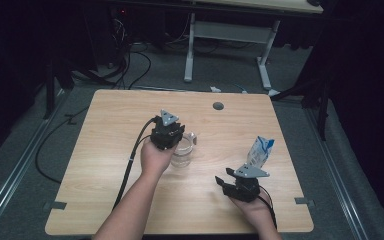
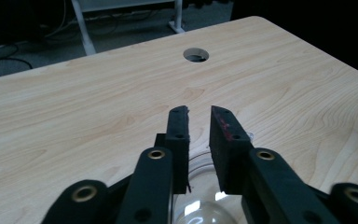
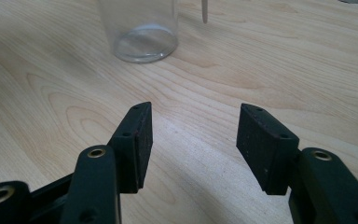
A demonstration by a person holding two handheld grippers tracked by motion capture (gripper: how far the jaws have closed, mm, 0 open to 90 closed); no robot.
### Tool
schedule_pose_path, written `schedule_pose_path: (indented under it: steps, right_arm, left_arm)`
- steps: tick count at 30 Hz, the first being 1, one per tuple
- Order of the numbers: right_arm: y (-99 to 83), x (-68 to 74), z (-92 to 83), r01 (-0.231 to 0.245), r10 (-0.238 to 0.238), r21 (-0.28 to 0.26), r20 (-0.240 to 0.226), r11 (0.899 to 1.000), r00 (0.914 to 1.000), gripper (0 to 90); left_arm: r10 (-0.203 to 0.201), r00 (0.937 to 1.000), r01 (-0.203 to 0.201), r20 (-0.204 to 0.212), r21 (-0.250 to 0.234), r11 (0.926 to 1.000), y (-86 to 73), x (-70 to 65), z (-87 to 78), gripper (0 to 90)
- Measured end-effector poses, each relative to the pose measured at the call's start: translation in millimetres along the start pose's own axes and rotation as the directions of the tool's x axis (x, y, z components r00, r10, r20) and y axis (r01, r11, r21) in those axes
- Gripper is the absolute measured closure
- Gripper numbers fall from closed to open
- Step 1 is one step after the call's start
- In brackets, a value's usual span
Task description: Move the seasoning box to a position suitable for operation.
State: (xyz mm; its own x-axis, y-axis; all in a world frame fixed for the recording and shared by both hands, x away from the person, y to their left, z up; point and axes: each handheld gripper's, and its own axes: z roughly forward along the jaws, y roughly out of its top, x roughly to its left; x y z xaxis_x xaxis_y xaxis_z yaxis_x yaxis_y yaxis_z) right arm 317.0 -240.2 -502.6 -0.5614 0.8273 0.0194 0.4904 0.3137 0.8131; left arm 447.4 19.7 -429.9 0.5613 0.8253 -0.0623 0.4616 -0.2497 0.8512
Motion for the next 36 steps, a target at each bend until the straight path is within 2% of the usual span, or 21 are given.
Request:
schedule_pose_path:
  steps: [4,5,7,10,17,20,24,36]
  right_arm:
    - [0.3,0.7,-0.2,0.005,-0.005,0.002,-0.002,1.0,1.0,45.8]
    - [0.3,0.8,-0.3,0.006,-0.006,0.002,-0.001,1.0,1.0,45.7]
    - [0.4,0.7,-0.5,0.006,-0.006,0.001,-0.003,1.0,1.0,45.7]
    - [0.5,0.5,-1.0,0.003,-0.003,0.002,-0.001,1.0,1.0,45.6]
    - [0.9,-0.6,-2.8,0.001,-0.001,-0.002,0.002,1.0,1.0,45.3]
    - [0.8,-1.0,-2.9,0.0,0.0,-0.001,0.001,1.0,1.0,45.2]
    - [1.0,-1.1,-3.1,0.002,-0.002,-0.002,0.002,1.0,1.0,45.1]
    - [0.8,0.1,-2.3,0.006,-0.006,0.005,0.002,1.0,1.0,44.7]
  left_arm:
    - [0.024,0.9996,-0.024,-0.012,0.025,0.9994,2.7,-5.4,8.9,90.0]
    - [0.039,0.9991,-0.039,-0.014,0.031,0.9988,3.6,-7.0,10.5,90.0]
    - [0.04,0.9992,-0.039,-0.01,0.037,0.9986,4.7,-9.6,13.5,90.0]
    - [0.072,0.9972,-0.071,-0.02,0.068,0.9951,6.4,-13.8,19.4,90.0]
    - [0.091,0.9952,-0.086,-0.037,0.116,0.9896,5.9,-17.1,27.3,90.0]
    - [0.103,0.9934,-0.096,-0.05,0.114,0.9889,5.0,-18.8,26.9,90.0]
    - [0.1,0.9942,-0.096,-0.038,0.108,0.9895,4.4,-20.3,24.4,90.0]
    - [0.103,0.9938,-0.098,-0.042,0.11,0.9891,2.7,-19.4,21.4,90.0]
